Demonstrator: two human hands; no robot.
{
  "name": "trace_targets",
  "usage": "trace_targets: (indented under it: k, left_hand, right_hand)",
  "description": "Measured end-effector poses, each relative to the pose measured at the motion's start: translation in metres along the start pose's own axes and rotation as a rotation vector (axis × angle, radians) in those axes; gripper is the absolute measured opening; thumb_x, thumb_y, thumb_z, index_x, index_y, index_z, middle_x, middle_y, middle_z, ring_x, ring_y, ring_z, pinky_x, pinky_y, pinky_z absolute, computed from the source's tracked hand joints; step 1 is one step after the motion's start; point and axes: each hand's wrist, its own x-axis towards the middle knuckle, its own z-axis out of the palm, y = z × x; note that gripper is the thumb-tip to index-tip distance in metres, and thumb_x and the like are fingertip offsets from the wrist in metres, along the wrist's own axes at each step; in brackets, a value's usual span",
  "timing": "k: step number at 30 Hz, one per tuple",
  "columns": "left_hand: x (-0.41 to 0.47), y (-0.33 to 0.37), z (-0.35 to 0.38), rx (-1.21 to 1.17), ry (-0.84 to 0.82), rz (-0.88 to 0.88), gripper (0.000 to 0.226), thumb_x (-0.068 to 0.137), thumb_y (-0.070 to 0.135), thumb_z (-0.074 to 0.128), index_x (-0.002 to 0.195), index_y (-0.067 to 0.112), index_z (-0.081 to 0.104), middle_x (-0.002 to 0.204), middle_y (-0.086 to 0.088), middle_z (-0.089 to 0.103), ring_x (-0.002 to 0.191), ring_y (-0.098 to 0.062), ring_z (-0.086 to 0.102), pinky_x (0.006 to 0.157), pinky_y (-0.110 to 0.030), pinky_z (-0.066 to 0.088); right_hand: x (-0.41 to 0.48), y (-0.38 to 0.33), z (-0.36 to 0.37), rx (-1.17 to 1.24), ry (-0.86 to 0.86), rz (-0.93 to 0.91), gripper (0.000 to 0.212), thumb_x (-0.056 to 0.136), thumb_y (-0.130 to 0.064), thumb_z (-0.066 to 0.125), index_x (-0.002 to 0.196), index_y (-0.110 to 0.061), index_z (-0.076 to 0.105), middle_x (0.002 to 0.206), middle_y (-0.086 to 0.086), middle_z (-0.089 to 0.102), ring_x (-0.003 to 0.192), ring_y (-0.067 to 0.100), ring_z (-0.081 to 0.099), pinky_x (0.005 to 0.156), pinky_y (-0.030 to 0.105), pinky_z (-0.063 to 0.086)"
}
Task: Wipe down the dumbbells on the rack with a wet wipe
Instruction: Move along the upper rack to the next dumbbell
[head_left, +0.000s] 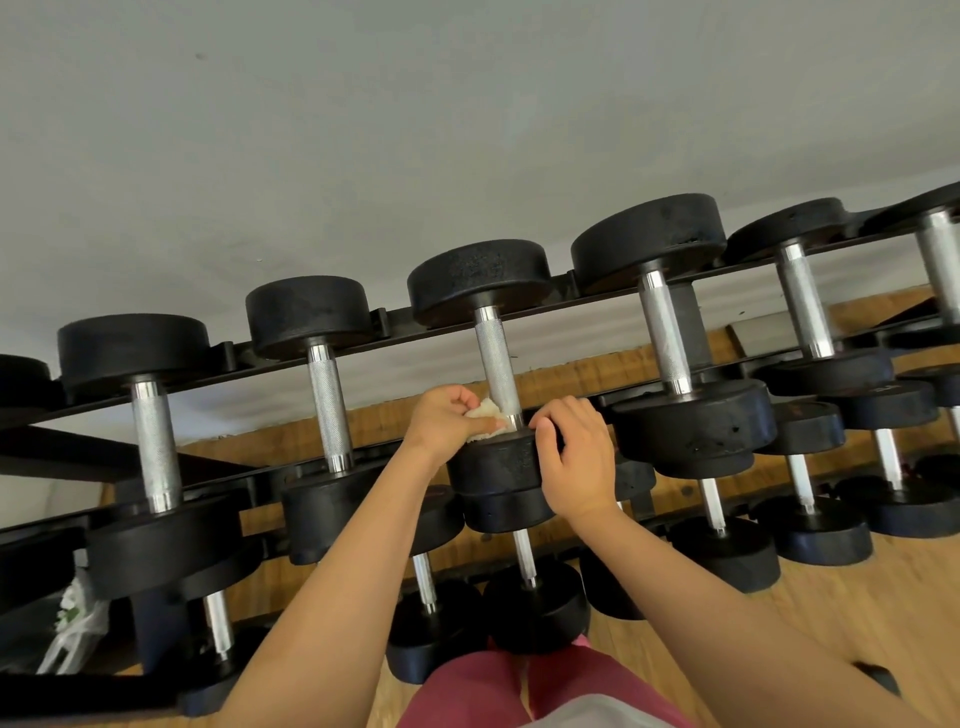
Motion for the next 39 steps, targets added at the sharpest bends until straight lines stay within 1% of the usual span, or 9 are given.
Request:
trace_targets:
  k: [6, 12, 15, 19, 25, 28, 31, 35, 39]
  left_hand:
    - [0.004, 0.012, 0.004, 0.063, -0.064, -0.021, 0.057, 0.055, 0.039, 0.091, 0.077, 0.02, 0.041, 0.087, -0.005, 0.055, 0.08, -0.02, 0.052, 0.078, -0.04, 0.05]
    - [0.002, -0.001, -0.006, 0.011, 0.014, 0.002, 0.042, 0.072, 0.01, 0.083, 0.072, 0.017, 0.042, 0.081, -0.005, 0.056, 0.084, -0.022, 0.057, 0.077, -0.038, 0.053]
    - [0.002, 0.006, -0.002, -0.026, -0.003, -0.015, 0.038, 0.07, 0.018, 0.085, 0.078, 0.017, 0.048, 0.093, -0.008, 0.064, 0.089, -0.023, 0.062, 0.081, -0.04, 0.055]
    - [0.002, 0.01, 0.004, -0.131, -0.034, -0.058, 0.033, 0.075, 0.025, 0.083, 0.095, 0.011, 0.061, 0.101, -0.008, 0.07, 0.094, -0.021, 0.067, 0.079, -0.032, 0.056]
    - [0.014, 0.026, 0.007, -0.369, 0.062, -0.107, 0.036, 0.083, 0.023, 0.076, 0.112, 0.007, 0.064, 0.112, -0.011, 0.069, 0.101, -0.021, 0.067, 0.092, -0.036, 0.055]
    - [0.018, 0.039, 0.01, -0.431, 0.132, -0.084, 0.026, 0.081, 0.024, 0.078, 0.101, 0.013, 0.063, 0.1, -0.002, 0.068, 0.094, -0.014, 0.065, 0.09, -0.031, 0.053]
    - [0.012, 0.034, 0.009, -0.365, 0.146, -0.057, 0.027, 0.08, 0.022, 0.079, 0.1, 0.014, 0.061, 0.098, 0.0, 0.067, 0.09, -0.011, 0.064, 0.086, -0.029, 0.054]
    - [0.003, 0.018, 0.006, -0.103, 0.069, -0.065, 0.032, 0.076, 0.023, 0.082, 0.1, 0.013, 0.064, 0.103, -0.005, 0.069, 0.096, -0.02, 0.065, 0.086, -0.035, 0.055]
    - [-0.003, 0.016, 0.009, -0.146, 0.06, -0.077, 0.024, 0.076, 0.021, 0.082, 0.092, 0.014, 0.066, 0.1, -0.007, 0.07, 0.092, -0.02, 0.066, 0.08, -0.031, 0.055]
  right_hand:
    - [0.0, 0.0, 0.0, -0.009, 0.004, -0.006, 0.033, 0.094, -0.029, 0.034, 0.079, -0.013, 0.058, 0.079, -0.008, 0.05, 0.077, 0.011, 0.043, 0.072, 0.027, 0.031]
    - [0.0, -0.001, 0.0, 0.001, 0.004, 0.008, 0.033, 0.093, -0.029, 0.034, 0.078, -0.013, 0.059, 0.079, -0.006, 0.052, 0.078, 0.01, 0.044, 0.072, 0.026, 0.031]
    - [0.0, -0.001, -0.001, -0.007, 0.001, 0.009, 0.034, 0.093, -0.03, 0.033, 0.079, -0.013, 0.059, 0.079, -0.005, 0.052, 0.077, 0.01, 0.044, 0.072, 0.026, 0.031]
    - [0.0, -0.001, -0.001, -0.006, 0.002, 0.004, 0.033, 0.093, -0.029, 0.034, 0.08, -0.012, 0.06, 0.079, -0.005, 0.052, 0.077, 0.01, 0.045, 0.072, 0.025, 0.031]
    - [0.0, 0.0, 0.0, -0.007, 0.004, -0.002, 0.032, 0.093, -0.029, 0.034, 0.079, -0.013, 0.059, 0.079, -0.005, 0.053, 0.078, 0.01, 0.045, 0.073, 0.024, 0.031]
    - [0.0, 0.0, -0.001, -0.015, -0.001, 0.006, 0.033, 0.093, -0.03, 0.033, 0.08, -0.014, 0.059, 0.079, -0.004, 0.053, 0.078, 0.01, 0.044, 0.072, 0.022, 0.029]
    - [0.0, -0.001, -0.001, -0.015, -0.001, 0.01, 0.034, 0.093, -0.03, 0.033, 0.08, -0.014, 0.059, 0.08, -0.005, 0.053, 0.078, 0.01, 0.045, 0.072, 0.022, 0.03]
    - [0.0, -0.001, -0.001, -0.012, 0.005, 0.01, 0.034, 0.093, -0.03, 0.033, 0.08, -0.013, 0.06, 0.079, -0.005, 0.053, 0.078, 0.009, 0.045, 0.072, 0.022, 0.03]
    - [0.0, -0.002, -0.001, -0.02, 0.0, 0.015, 0.035, 0.093, -0.03, 0.033, 0.081, -0.012, 0.06, 0.08, -0.005, 0.053, 0.079, 0.009, 0.045, 0.073, 0.022, 0.031]
